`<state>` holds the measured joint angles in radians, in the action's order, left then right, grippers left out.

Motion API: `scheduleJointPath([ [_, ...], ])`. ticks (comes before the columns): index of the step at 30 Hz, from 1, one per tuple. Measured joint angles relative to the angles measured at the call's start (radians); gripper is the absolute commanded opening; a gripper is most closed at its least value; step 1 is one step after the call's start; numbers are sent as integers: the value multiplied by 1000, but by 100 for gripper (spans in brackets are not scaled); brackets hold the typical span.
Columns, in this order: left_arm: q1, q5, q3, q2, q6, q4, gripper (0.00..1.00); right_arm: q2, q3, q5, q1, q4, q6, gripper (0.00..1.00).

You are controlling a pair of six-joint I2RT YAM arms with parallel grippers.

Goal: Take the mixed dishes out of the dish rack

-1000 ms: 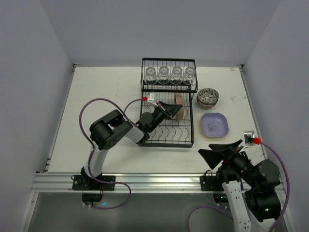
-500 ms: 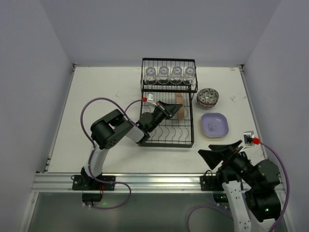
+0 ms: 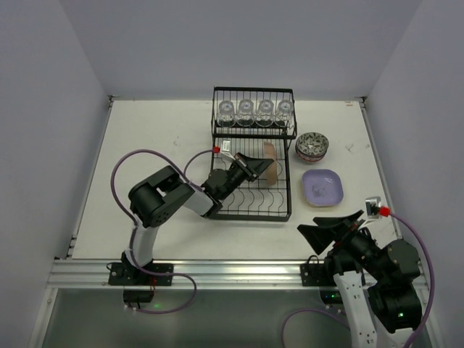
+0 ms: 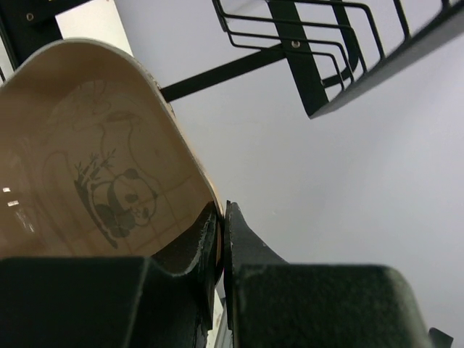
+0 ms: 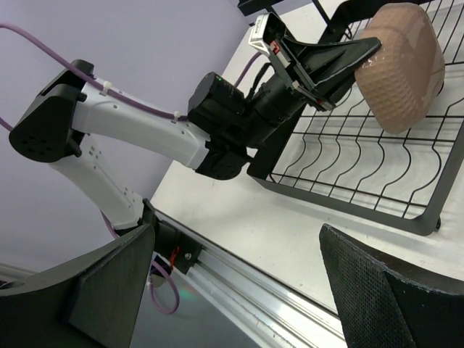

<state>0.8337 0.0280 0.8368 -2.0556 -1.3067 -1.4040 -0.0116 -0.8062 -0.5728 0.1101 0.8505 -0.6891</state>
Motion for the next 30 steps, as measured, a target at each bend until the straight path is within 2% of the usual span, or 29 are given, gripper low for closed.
scheduleJointPath([
  [12,89,-70,-145,177,123,74,0,0,0,-18,0,-5,0,96],
  [15,123,-82,-190,267,197,113,0,-2,-7,-16,0,-2,3,96],
  [19,209,-77,-213,489,364,187,0,-42,-76,-1,0,6,27,96],
  [25,329,-61,-212,855,593,521,0,-166,-196,52,0,5,80,95],
  [30,368,-24,-199,1045,722,970,0,-229,-206,62,0,-29,88,92],
])
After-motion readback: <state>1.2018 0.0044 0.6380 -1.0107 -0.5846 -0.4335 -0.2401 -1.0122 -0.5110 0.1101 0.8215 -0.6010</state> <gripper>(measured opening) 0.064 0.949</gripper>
